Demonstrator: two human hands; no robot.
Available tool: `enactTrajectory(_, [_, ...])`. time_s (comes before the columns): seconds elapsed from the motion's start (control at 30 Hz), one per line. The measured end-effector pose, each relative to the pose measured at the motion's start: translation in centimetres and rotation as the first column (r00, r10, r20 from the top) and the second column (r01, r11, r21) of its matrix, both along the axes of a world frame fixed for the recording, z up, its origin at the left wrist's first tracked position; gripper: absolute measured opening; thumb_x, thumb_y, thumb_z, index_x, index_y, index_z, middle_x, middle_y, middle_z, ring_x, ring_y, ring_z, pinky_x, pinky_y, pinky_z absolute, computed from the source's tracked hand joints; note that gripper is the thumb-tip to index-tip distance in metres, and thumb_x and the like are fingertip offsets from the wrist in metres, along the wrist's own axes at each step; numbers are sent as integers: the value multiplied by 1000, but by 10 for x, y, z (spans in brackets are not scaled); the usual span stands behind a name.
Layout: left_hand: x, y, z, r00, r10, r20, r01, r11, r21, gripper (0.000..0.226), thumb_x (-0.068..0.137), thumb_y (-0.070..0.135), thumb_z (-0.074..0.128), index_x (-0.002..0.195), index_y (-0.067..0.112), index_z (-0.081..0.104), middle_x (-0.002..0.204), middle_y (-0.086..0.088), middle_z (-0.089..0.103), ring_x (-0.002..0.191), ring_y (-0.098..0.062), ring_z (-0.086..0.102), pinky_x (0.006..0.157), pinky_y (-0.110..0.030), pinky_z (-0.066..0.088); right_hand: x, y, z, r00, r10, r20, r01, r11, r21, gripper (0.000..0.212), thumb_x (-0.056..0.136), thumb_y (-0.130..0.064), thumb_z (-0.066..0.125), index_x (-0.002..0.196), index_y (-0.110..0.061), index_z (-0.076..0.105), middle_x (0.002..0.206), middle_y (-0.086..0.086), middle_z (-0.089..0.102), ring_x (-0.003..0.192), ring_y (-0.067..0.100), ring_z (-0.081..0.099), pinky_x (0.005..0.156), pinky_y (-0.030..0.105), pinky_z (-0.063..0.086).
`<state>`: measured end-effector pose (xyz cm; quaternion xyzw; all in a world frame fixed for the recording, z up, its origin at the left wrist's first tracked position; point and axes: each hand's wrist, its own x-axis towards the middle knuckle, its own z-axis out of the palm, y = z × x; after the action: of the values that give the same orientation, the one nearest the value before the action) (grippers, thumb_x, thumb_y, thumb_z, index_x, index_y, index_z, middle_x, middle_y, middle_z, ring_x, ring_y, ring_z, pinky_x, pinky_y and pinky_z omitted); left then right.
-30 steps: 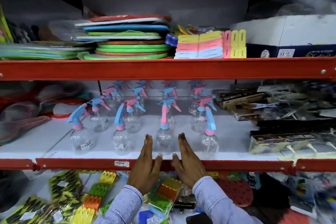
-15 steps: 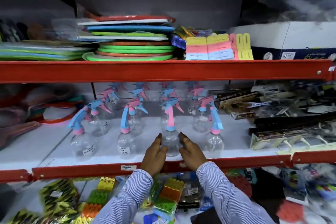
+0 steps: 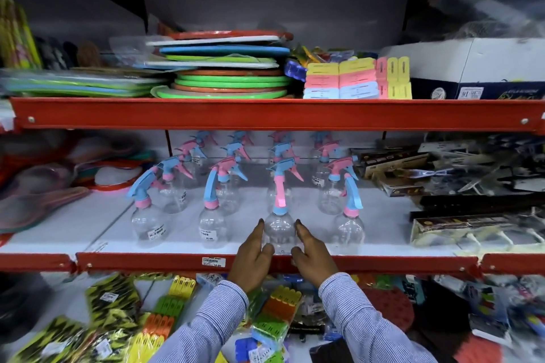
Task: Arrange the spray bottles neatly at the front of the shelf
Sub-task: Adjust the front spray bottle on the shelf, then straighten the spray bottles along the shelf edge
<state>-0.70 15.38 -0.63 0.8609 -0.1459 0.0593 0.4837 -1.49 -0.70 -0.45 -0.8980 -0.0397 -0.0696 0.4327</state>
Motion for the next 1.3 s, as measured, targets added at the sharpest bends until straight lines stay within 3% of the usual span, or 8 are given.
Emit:
enactTrajectory(0.17, [-22, 18, 3, 996, 20, 82, -22, 1000, 22, 60, 93, 30, 40, 149, 20, 20, 159, 1, 22, 145, -11, 22, 117, -23, 16, -24, 10, -10, 985, -50, 167, 61, 996, -61, 72, 94, -18, 45, 151, -17, 1, 162, 5, 11, 148, 20, 19, 118, 30, 27])
enactTrajectory(0.3, [-45, 43, -3, 982, 91, 167, -103, 992, 67, 61, 91, 38, 39, 149, 27, 22, 154, -7, 36, 141, -19, 34, 118, -40, 29, -41, 28, -27, 935, -7, 355, 75, 982, -176, 70, 95, -25, 39, 150, -25, -4, 160, -6, -4, 149, 13, 3, 123, 35, 17])
enactTrajectory(0.43, [-54, 76, -6, 956, 198, 216, -215, 975, 59, 60, 91, 39, 40, 148, 26, 25, 156, 8, 27, 145, -8, 25, 119, -30, 22, -39, 61, -31, 896, 109, 431, 28, 954, -298, 68, 95, -27, 35, 151, -26, -3, 160, -8, -4, 147, 7, -2, 121, 31, 6])
enactTrajectory(0.67, [-27, 125, -3, 969, 174, 178, -193, 977, 95, 62, 96, 29, 43, 150, 21, 13, 160, 2, 16, 148, -13, 16, 122, -36, 18, -6, 116, -29, 929, 135, 345, -40, 962, -269, 66, 96, -32, 30, 149, -30, -9, 156, -17, -16, 145, 1, -6, 118, 23, 2])
enactTrajectory(0.83, [1, 142, -7, 989, 77, 124, -85, 995, 61, 67, 95, 17, 48, 150, 18, 11, 161, 1, 13, 148, -12, 15, 119, -27, 14, 21, 139, -20, 987, 25, 157, -19, 999, -42, 69, 95, -24, 44, 152, -21, 5, 161, 0, 14, 146, 15, 22, 114, 21, 18])
enactTrajectory(0.97, [28, 150, -3, 998, 6, 67, -7, 1000, 23, 67, 93, 13, 49, 150, 14, 13, 160, -2, 15, 147, -13, 18, 115, -20, 13, 39, 151, -9, 996, -82, 46, 78, 993, 87, 64, 95, -18, 45, 151, -16, 13, 158, 6, 25, 144, 21, 30, 113, 25, 24])
enactTrajectory(1.1, [42, 151, 4, 999, -21, -50, 18, 998, -56, 68, 92, 15, 49, 151, 17, 13, 160, 0, 19, 145, -15, 23, 111, -22, 17, 43, 158, 0, 995, -92, -26, 95, 986, 134, 61, 95, -14, 44, 150, -14, 18, 157, 7, 28, 143, 21, 32, 117, 33, 28])
enactTrajectory(1.3, [46, 151, 13, 992, -74, -102, 65, 994, -93, 63, 90, 12, 47, 148, 19, 24, 154, -2, 37, 137, -16, 39, 116, -33, 30, 46, 158, 6, 996, -73, -45, 77, 993, 93, 56, 94, -8, 44, 148, -11, 26, 154, 7, 35, 139, 18, 38, 108, 18, 26])
